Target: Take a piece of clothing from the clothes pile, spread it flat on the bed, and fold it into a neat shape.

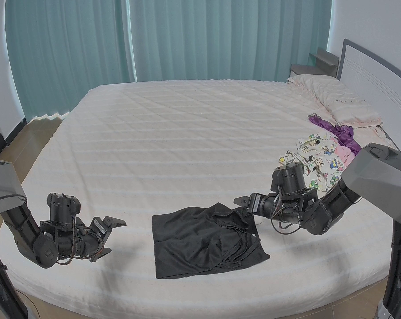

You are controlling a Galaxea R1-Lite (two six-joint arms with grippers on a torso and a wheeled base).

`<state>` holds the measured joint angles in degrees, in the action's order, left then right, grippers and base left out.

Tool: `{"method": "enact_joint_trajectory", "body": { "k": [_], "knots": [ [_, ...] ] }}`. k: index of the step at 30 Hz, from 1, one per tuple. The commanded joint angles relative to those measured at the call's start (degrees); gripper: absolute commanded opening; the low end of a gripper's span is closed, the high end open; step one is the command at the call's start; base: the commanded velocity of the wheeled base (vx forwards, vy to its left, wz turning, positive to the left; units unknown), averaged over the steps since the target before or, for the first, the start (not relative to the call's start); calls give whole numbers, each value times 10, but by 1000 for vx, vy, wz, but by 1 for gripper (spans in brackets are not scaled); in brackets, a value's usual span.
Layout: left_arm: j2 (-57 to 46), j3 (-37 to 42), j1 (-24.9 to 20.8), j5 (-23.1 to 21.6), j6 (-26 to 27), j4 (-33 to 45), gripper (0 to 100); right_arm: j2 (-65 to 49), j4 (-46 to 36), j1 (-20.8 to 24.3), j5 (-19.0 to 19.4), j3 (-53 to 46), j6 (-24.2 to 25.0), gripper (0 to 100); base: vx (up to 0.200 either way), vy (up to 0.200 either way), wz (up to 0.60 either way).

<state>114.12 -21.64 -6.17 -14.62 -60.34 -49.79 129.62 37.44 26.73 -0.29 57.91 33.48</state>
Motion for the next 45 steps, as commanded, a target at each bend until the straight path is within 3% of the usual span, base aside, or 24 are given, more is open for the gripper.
{"method": "enact_joint_trajectory", "body": {
  "k": [1, 8, 9, 17, 18, 27, 35, 40, 45],
  "knots": [
    [31, 27, 1, 3, 1, -51, 100, 50, -8, 40, -20, 23, -88, 100, 0, 0, 0],
    [41, 36, -1, 6, 2, -80, 100, 71, -14, 46, -20, 34, -185, 100, 0, 0, 0],
    [42, 39, -1, 6, 2, -81, 100, 81, -15, 46, -25, 37, -217, 100, 0, 0, 0],
    [44, 39, -2, 7, 3, -82, 100, 97, -42, 39, -45, 71, -237, 100, 0, 0, 0],
    [44, 39, -2, 7, 3, -82, 100, 98, -54, 39, -46, 77, -241, 0, 0, 0, 0],
    [44, 39, -2, 7, 4, -82, 100, 91, -57, 16, -83, 77, -240, 0, 0, 0, 0],
    [49, 39, -2, 14, 15, -82, 100, 63, -62, -34, -74, 63, -189, 0, 0, 0, 0],
    [55, 39, -10, 24, 15, -83, 100, 69, -64, -56, -37, 54, -147, 0, 0, 0, 0],
    [56, 39, -10, 24, 15, -83, 100, 97, -63, -88, -30, 64, -131, 0, 0, 0, 0]
  ]
}}
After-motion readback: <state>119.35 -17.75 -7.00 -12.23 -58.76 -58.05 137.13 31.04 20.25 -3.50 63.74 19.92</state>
